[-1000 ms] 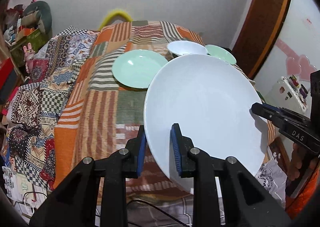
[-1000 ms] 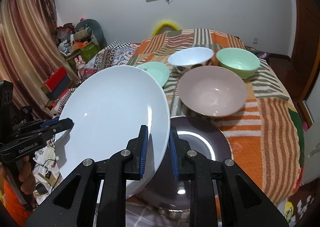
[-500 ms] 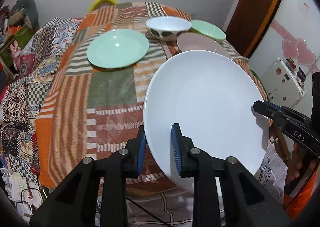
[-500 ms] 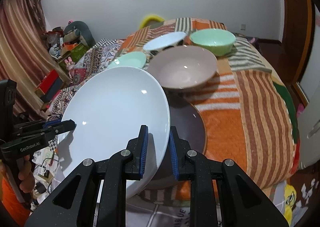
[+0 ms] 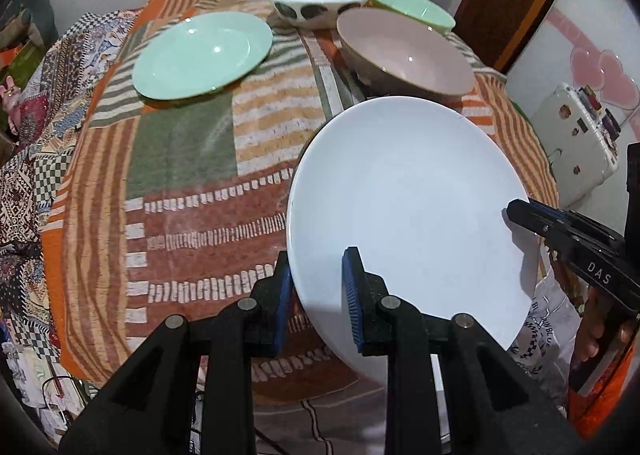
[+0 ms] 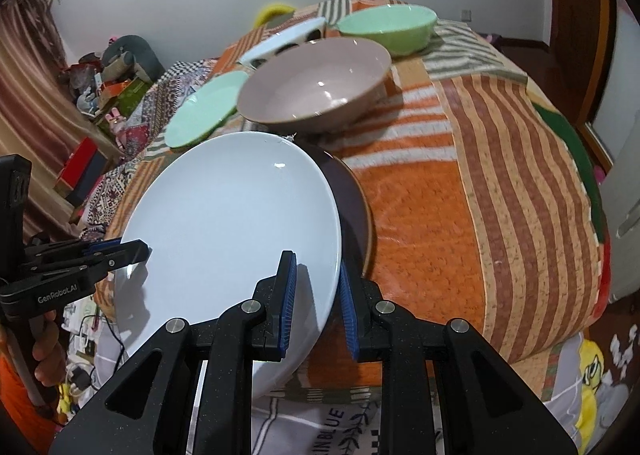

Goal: Organize plates and bowls

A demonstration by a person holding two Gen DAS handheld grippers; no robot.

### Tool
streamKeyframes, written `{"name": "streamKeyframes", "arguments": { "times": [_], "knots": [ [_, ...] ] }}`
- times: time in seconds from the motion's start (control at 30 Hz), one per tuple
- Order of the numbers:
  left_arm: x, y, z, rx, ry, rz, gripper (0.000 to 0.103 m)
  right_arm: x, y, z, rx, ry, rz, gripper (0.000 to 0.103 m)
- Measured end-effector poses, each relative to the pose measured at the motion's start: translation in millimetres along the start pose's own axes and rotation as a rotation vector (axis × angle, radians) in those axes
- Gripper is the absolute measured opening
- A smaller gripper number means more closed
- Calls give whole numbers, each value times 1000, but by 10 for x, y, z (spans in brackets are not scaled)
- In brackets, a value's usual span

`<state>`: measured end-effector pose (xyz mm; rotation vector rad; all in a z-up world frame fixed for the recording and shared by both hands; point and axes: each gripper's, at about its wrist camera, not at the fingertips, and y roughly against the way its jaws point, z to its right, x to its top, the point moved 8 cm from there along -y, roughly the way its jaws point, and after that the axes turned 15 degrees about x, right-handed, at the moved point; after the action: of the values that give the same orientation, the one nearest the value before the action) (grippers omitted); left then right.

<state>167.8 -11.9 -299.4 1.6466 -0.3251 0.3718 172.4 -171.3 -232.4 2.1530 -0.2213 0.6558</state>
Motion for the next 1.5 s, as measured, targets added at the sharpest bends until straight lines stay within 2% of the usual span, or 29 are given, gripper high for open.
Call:
{"name": "streamKeyframes", "arguments": {
  "times": [0.27, 0.47, 0.97, 1.13, 1.33, 1.5],
  "knots": [
    [21, -225, 60, -16, -10, -46, 26, -18, -80, 93, -12, -23, -21, 20],
    [76, -326, 75, 9, -23, -49, 26, 32, -76, 98, -14, -10, -19, 22],
    [154, -416, 33, 9, 12, -65, 26, 136, -157, 74, -70, 38, -19, 22],
    [215, -367, 24, 88, -35, -11, 26, 168, -178, 76, -90, 56, -13, 30],
    [234, -281, -48, 73, -25, 1, 26, 179, -177, 69, -102, 68, -28, 30],
    [278, -32, -192, 64, -1, 60, 27, 261, -35, -57, -102, 93, 2, 32]
  ]
}}
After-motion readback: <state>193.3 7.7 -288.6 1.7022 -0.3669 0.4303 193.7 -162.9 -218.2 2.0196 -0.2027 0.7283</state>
